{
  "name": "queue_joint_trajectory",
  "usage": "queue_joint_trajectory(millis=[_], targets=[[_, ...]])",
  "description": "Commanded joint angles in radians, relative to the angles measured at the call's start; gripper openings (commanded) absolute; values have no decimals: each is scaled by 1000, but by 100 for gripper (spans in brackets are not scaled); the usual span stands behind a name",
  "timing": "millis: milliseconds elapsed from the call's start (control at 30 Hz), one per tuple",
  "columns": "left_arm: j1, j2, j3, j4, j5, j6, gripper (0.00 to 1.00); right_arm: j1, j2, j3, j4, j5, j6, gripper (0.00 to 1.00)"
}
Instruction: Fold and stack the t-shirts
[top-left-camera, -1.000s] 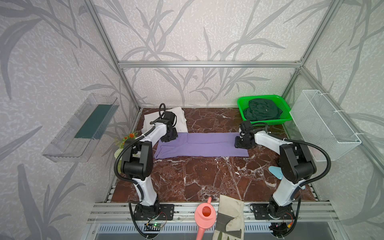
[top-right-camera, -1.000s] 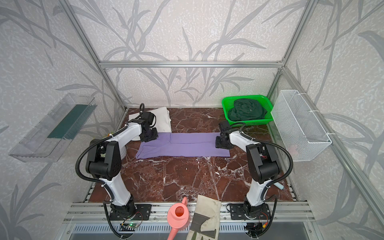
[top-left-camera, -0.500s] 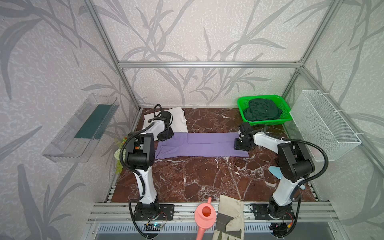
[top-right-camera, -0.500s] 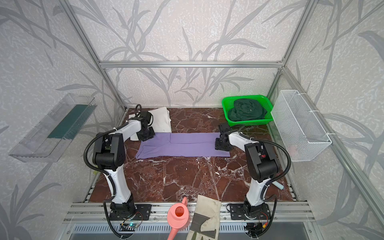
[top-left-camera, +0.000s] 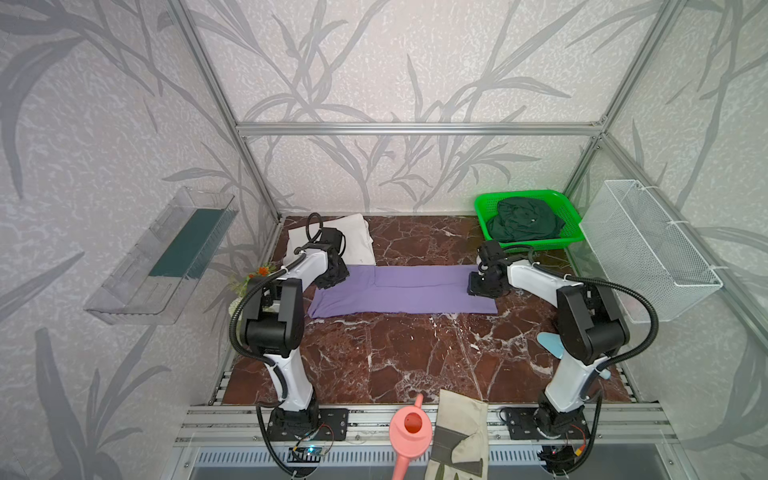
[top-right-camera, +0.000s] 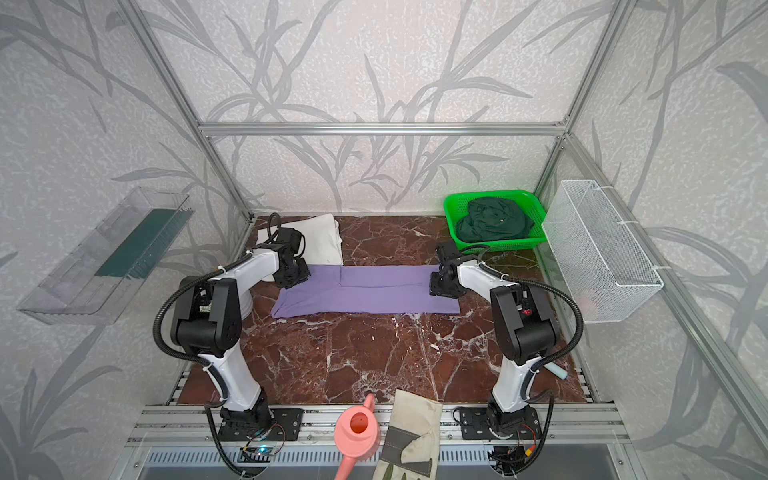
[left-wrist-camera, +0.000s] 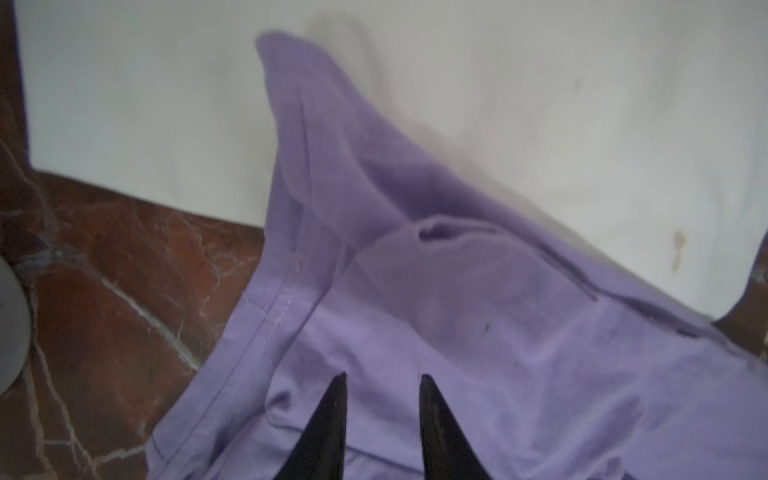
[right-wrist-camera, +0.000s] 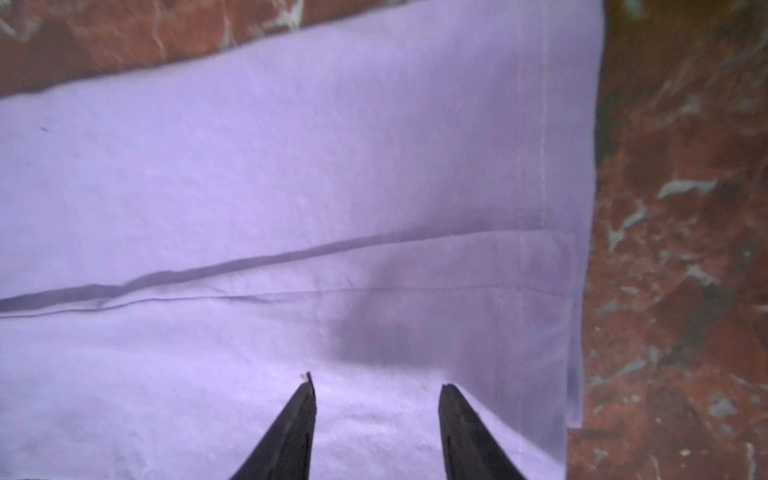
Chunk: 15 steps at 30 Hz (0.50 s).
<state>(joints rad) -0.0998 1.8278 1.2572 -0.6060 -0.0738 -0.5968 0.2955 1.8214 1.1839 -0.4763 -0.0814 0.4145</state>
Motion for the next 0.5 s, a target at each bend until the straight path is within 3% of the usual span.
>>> queue_joint_trajectory(millis=[0,200,467], targets=[[-49,-58,-51,10,-8,-43,31,10,30,67,-18,-15,-11,50],[-83,-4,-66,33,-5,-63,31,14,95,93,-10,-42,11,50],[-125,16,-130,18,4,-58,31,-48,103,-37,-32,-87,74,49]])
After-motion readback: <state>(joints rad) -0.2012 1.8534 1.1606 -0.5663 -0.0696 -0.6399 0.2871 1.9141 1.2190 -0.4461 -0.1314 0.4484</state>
